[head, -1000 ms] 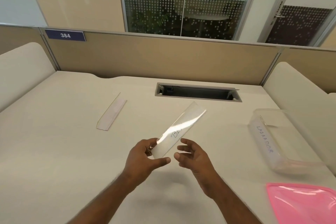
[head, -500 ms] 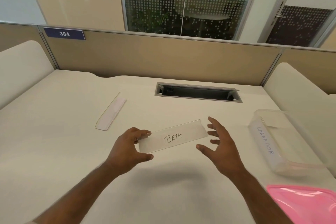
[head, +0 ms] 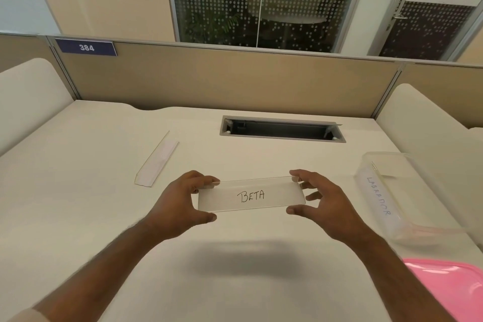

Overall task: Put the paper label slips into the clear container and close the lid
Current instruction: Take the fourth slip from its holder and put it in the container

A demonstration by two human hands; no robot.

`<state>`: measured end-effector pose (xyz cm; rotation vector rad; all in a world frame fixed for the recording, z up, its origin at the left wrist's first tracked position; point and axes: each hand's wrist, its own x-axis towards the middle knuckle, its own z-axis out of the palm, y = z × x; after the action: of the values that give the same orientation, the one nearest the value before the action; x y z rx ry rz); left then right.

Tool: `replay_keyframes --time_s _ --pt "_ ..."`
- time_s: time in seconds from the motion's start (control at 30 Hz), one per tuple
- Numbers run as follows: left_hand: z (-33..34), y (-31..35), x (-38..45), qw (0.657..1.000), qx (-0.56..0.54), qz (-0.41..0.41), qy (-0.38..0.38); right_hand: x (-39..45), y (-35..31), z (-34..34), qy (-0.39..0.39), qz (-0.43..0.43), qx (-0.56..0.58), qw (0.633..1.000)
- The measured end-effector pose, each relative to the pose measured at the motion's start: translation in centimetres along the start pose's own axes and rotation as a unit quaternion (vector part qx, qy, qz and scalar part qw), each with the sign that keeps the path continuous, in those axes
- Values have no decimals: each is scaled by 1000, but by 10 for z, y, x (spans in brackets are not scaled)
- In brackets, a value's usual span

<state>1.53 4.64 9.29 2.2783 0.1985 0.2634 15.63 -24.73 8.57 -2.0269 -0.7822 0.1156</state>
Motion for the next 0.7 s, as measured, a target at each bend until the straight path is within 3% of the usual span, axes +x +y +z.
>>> replay_keyframes --time_s 0.7 --pt "-15 28 -5 997 41 65 0 -11 -17 -25 24 -34 25 999"
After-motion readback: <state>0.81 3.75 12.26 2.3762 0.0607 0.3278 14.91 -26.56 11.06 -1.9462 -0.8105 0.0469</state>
